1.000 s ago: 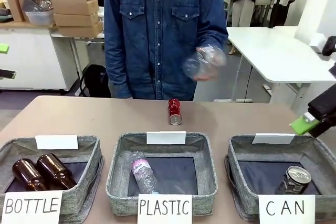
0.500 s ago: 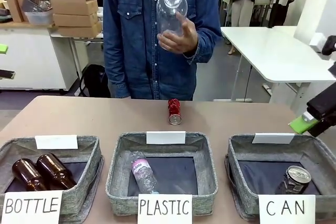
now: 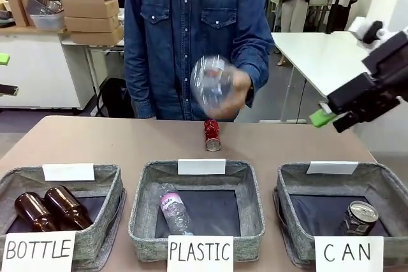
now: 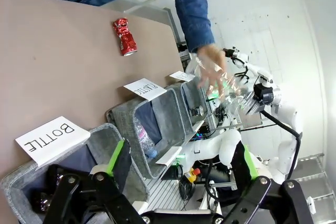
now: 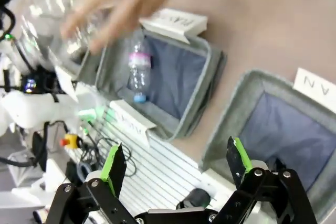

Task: Sort the can waste into the basket.
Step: Pick up the can waste from the table and place it in the right Fabric basket.

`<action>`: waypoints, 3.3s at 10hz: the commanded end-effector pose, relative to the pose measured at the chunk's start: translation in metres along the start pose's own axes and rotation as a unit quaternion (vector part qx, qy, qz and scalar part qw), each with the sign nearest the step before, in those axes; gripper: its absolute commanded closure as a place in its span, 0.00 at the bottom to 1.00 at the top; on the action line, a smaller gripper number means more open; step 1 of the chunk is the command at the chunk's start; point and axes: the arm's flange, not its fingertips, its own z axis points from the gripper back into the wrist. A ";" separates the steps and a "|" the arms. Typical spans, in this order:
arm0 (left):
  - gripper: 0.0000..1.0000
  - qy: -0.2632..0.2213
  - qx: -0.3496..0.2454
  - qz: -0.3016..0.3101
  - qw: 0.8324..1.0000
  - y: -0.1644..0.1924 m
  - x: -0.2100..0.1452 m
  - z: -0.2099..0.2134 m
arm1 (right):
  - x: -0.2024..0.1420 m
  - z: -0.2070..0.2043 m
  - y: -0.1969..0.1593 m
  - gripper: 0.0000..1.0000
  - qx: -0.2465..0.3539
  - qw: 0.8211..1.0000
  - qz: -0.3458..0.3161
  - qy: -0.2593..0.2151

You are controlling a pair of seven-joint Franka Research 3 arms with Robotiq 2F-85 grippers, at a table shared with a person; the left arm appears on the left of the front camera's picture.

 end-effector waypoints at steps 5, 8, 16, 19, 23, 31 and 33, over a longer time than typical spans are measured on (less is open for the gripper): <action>0.00 0.004 -0.004 -0.010 1.000 -0.002 -0.001 0.002 | -0.038 0.039 -0.022 0.00 0.035 0.997 0.009 0.068; 0.00 0.004 -0.004 -0.010 1.000 -0.002 -0.001 0.002 | -0.033 0.034 -0.025 0.00 0.043 0.997 0.012 0.067; 0.00 0.004 -0.004 -0.010 1.000 -0.002 -0.001 0.002 | 0.108 -0.093 0.034 0.00 0.020 1.000 -0.008 -0.020; 0.00 0.004 -0.004 -0.010 1.000 -0.002 -0.001 0.002 | 0.194 -0.200 0.049 0.00 -0.067 0.996 -0.049 0.027; 0.00 0.004 -0.004 -0.010 1.000 -0.002 -0.001 0.002 | 0.217 -0.213 0.022 0.00 -0.087 0.990 -0.096 0.060; 0.00 0.004 -0.004 -0.010 1.000 -0.002 -0.001 0.002 | 0.252 -0.279 -0.019 0.00 -0.157 0.974 -0.157 0.039; 0.00 0.004 -0.004 -0.010 1.000 -0.002 -0.001 0.002 | 0.267 -0.322 -0.041 0.00 -0.188 0.968 -0.155 0.052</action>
